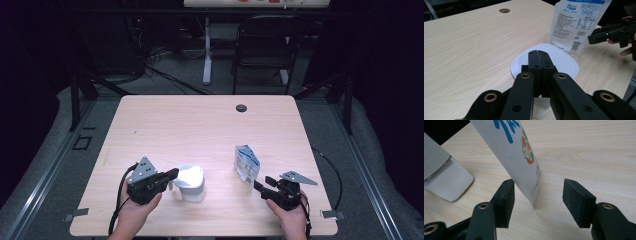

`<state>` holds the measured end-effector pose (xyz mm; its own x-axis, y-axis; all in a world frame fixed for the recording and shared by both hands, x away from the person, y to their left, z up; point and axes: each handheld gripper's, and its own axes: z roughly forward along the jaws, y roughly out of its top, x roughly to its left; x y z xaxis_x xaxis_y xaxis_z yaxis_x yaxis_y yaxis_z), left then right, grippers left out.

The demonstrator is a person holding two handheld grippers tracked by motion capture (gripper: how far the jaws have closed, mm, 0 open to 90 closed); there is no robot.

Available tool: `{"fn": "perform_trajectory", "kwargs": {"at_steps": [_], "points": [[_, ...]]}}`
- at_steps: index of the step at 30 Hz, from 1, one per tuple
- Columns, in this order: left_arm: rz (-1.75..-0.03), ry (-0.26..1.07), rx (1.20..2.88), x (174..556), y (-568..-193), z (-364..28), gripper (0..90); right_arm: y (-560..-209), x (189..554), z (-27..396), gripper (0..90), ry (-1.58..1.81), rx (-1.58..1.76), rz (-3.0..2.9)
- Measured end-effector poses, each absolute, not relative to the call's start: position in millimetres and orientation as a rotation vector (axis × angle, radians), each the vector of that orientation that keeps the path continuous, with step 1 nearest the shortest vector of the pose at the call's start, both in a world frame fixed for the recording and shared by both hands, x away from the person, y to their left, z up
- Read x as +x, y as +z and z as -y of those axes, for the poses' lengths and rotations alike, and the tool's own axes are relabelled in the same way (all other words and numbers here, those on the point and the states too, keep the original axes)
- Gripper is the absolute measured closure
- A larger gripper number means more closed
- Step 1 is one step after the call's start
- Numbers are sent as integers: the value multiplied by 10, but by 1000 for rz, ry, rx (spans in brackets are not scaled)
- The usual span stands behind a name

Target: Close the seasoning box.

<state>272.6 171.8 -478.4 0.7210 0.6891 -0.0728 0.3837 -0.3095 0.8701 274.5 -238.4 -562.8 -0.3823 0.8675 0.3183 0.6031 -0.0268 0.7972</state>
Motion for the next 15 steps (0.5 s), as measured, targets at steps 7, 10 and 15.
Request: {"fn": "perform_trajectory", "kwargs": {"at_steps": [7, 10, 15], "points": [[-837, 396, 1922, 2715, -4774, -1779, 900, -5583, 2726, 2372, 425, 1367, 1538, -1985], [-842, 404, 1921, 2713, -4762, -1821, 900, -5568, 2716, 2357, 422, 1364, 1525, -2001], [-853, 412, 1896, 2690, -4754, -1904, 894, -5556, 2701, 2312, 418, 1330, 1510, -2032]]}}
